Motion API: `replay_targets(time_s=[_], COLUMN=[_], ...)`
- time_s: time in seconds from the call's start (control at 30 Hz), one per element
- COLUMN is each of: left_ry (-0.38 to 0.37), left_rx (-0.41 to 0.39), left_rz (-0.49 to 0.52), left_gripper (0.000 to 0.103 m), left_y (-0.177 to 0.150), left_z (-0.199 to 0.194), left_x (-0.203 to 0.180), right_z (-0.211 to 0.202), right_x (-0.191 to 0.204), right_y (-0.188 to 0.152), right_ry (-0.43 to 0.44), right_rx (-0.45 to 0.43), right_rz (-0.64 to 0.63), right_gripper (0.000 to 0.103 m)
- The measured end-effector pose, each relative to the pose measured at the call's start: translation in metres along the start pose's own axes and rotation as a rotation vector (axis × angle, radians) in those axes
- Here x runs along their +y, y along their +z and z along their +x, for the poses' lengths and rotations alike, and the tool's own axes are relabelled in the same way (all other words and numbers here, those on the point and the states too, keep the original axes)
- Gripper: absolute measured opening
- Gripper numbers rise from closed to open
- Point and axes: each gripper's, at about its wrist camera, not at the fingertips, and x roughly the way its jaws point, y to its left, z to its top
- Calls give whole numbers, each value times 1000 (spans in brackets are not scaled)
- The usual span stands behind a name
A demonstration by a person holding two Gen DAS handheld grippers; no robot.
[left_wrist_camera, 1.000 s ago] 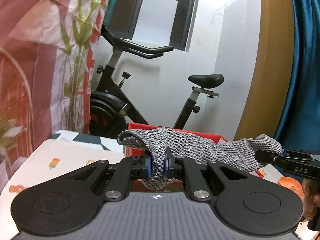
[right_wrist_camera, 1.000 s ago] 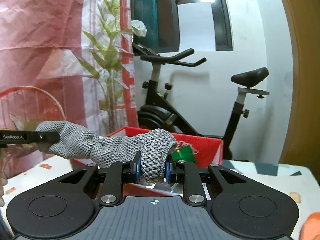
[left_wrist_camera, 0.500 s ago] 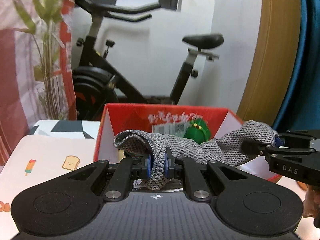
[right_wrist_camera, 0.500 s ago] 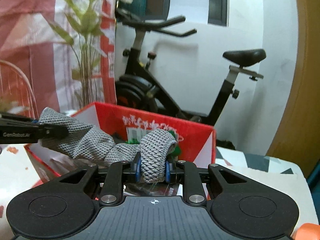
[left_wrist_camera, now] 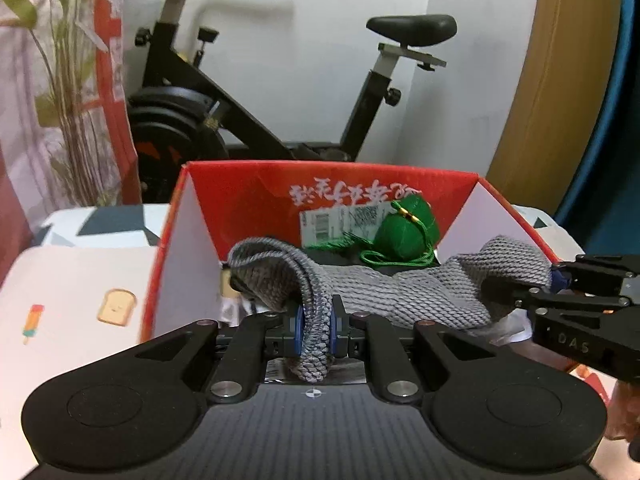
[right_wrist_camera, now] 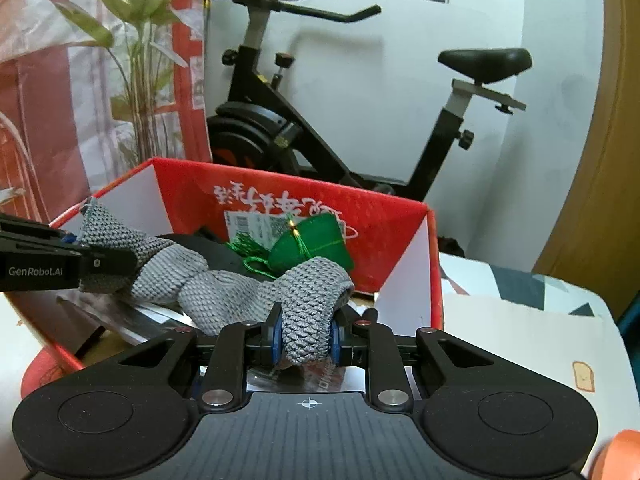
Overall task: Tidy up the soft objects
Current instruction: 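Lower the grey roll into the red box and open both grippers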
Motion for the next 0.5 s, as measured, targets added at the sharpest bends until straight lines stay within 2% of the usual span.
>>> replay_targets(time_s=[0.13, 0.3, 0.4, 0.5], left_ry=[-1, 2, 14, 21], left_rx=[18, 23, 10, -1], left_rz=[17, -52, -16, 19], left_gripper=[13, 13, 13, 15], left_y=[1, 4, 6, 7], left_z=[6, 13, 13, 7], left_x=[-5, 4, 4, 5], right_z=[6, 11, 12, 6], right_x=[-2, 1, -1, -2], right_y=[-2, -1, 1, 3], right_ry=[0, 8, -1, -19], right_rx=[22, 23, 26, 12], right_rz=[13, -6, 0, -11], right_gripper=[20, 20, 21, 27])
